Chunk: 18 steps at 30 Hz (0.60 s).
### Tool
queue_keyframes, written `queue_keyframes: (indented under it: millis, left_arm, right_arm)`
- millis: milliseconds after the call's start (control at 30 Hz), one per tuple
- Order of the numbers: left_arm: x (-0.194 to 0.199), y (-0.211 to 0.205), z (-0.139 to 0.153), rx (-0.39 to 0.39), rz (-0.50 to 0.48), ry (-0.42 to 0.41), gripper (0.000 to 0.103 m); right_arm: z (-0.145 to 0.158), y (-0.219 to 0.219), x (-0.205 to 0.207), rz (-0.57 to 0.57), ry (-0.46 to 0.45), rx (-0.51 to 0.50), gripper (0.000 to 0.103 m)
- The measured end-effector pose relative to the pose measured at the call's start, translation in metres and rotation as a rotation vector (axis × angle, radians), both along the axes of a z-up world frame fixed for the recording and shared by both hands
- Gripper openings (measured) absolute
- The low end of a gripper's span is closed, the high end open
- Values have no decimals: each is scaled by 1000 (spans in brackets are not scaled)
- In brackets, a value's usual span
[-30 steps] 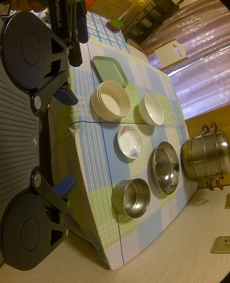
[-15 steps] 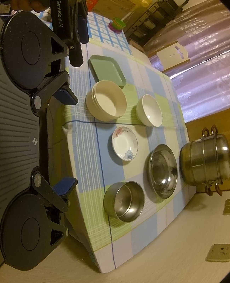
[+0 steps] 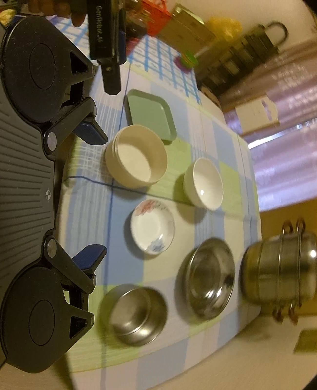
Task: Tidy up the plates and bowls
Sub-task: 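Move both grippers to the green square plate and close on its rim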
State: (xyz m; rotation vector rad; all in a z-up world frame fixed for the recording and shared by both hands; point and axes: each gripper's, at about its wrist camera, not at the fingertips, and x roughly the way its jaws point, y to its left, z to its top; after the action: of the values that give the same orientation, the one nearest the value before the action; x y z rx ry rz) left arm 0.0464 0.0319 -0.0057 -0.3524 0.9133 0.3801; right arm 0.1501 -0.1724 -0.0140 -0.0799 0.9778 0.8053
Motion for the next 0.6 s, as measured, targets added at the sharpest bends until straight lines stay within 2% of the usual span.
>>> queue_keyframes:
  millis: [367, 600]
  left_arm:
    - [4, 18, -15, 42, 309, 36, 83]
    - [-5, 23, -17, 64, 401, 49, 83]
  right_arm:
    - [-19, 27, 54, 228, 5, 43, 89]
    - [-18, 49, 69, 312, -7, 102, 89]
